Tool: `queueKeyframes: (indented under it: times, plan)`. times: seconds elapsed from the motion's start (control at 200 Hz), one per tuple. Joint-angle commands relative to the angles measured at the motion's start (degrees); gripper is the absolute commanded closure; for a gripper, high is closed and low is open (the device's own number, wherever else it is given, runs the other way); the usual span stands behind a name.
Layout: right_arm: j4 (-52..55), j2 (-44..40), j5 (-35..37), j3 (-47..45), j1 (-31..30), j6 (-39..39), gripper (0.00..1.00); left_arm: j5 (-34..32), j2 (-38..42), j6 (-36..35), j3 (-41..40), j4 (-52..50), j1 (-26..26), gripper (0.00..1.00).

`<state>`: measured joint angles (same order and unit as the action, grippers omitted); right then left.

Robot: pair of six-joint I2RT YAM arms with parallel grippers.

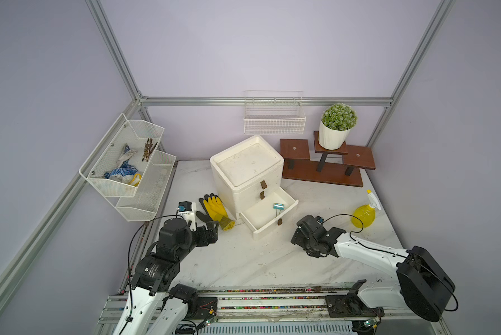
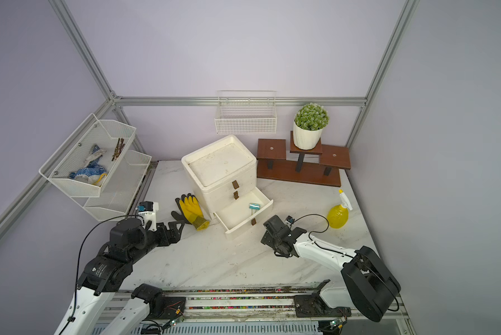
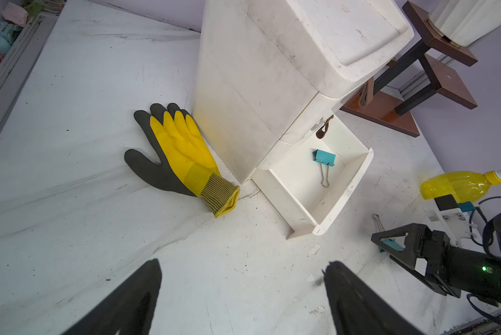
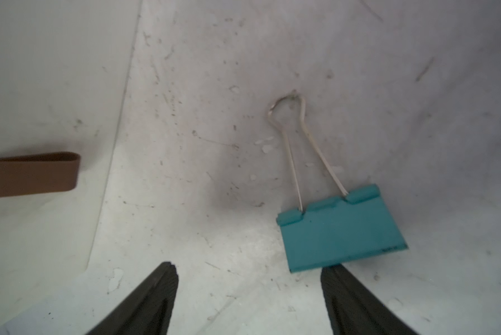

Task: Put the binder clips in the drawer according to color
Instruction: Pick up the binder clip at the center of the board.

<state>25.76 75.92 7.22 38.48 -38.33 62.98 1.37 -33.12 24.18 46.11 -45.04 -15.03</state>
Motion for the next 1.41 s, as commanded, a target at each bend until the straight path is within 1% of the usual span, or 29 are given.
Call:
queueKeyframes:
  times: [0.0,0.13,0.21,0.315,0.42,0.485,0.625,0.755,0.83,0.97,1.12,1.15,1.16,1.17,1.23,1.28,1.4]
  plan:
    - [6.7,-3.3,4.3,0.9,-0.2,-5.0,0.13,0.7,0.7,-1.2,-0.6,2.3,0.2,0.08]
    - [17.2,-5.6,10.9,0.9,-0.1,-8.3,0.1,1.0,0.4,-1.2,-0.7,2.6,0.2,0.08]
    - [18.2,-5.7,13.4,-0.2,0.3,-10.0,0.07,1.1,0.1,-1.2,-0.8,2.7,0.2,0.08]
    - [15.6,-2.2,12.8,2.0,1.0,-14.9,0.07,1.1,0.1,-1.2,-0.8,2.7,0.2,0.08]
    - [14.8,5.5,10.9,6.8,1.1,-19.7,0.07,1.1,0.2,-1.2,-0.8,2.6,0.2,0.08]
    - [15.5,9.1,10.3,8.8,1.1,-21.1,0.07,1.0,0.2,-1.3,-0.7,2.6,0.2,0.08]
    - [12.7,10.1,9.0,7.9,1.4,-22.0,0.07,0.9,0.2,-1.2,-0.7,2.6,0.2,0.08]
    - [12.3,10.9,7.6,6.6,2.1,-21.4,0.12,0.8,0.3,-1.2,-0.7,2.6,0.2,0.08]
    - [11.4,11.2,6.8,5.9,2.1,-21.5,0.16,0.9,0.2,-1.2,-0.8,2.6,0.2,0.08]
    - [10.9,11.9,7.5,5.6,2.3,-21.6,0.25,1.0,0.2,-1.3,-0.7,2.6,0.2,0.08]
    - [9.9,12.0,8.0,5.4,2.7,-22.3,0.32,0.9,0.3,-1.2,-0.7,2.6,0.2,0.08]
    - [9.8,12.0,8.0,5.4,2.8,-22.4,0.33,0.9,0.3,-1.2,-0.7,2.6,0.2,0.08]
    - [9.8,12.0,8.0,5.3,2.9,-22.5,0.37,0.9,0.3,-1.2,-0.7,2.6,0.2,0.08]
    - [9.8,12.0,7.9,5.3,2.9,-22.5,0.39,0.9,0.3,-1.2,-0.7,2.6,0.2,0.08]
    - [9.6,12.0,7.5,5.1,3.0,-22.5,0.45,1.0,0.2,-1.2,-0.7,2.6,0.2,0.08]
    - [9.9,11.6,7.2,5.0,3.0,-22.4,0.52,1.0,0.2,-1.2,-0.8,2.6,0.2,0.08]
    - [11.2,8.4,7.6,5.8,2.9,-22.0,0.68,0.9,0.0,-1.2,-0.7,2.6,0.2,0.08]
